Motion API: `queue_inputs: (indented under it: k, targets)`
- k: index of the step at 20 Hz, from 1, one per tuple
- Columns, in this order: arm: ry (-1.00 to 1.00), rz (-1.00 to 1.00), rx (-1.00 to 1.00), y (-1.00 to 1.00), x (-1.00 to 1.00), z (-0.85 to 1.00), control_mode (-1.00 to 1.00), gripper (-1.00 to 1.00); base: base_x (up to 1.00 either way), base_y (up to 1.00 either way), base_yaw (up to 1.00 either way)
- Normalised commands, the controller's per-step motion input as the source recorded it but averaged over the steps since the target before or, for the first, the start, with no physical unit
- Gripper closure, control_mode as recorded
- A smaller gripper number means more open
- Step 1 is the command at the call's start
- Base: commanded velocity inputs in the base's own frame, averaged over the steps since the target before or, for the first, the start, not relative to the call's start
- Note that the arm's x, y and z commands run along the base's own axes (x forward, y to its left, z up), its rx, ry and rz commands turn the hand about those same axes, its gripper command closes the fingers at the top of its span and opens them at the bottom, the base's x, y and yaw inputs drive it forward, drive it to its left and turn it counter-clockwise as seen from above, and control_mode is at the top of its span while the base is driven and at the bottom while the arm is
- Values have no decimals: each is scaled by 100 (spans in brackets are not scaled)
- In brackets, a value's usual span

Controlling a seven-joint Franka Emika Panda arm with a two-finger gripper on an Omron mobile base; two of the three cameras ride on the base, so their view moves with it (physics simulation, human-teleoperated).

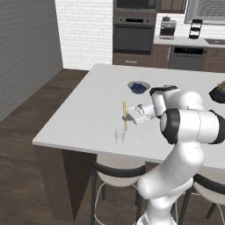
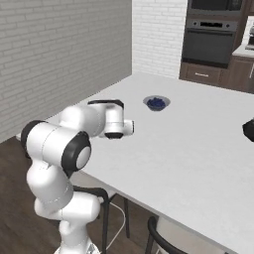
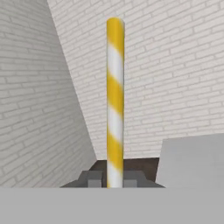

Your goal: Take a straw from the drawer in front and place it inside the glass cup on the dining counter.

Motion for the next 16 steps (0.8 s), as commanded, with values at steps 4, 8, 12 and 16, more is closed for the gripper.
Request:
queue_inputs:
  k: [4,8,12,16]
  targets:
    - [0,0,-3,0,0,-16,-100,100,0,0,0]
    - [-2,0,0,1,8,-2,-100,100,0,0,0]
    - [0,0,0,14,18,0,-100,100,0,0,0]
    - [0,0,0,19,13,0,-100,100,0,0,0]
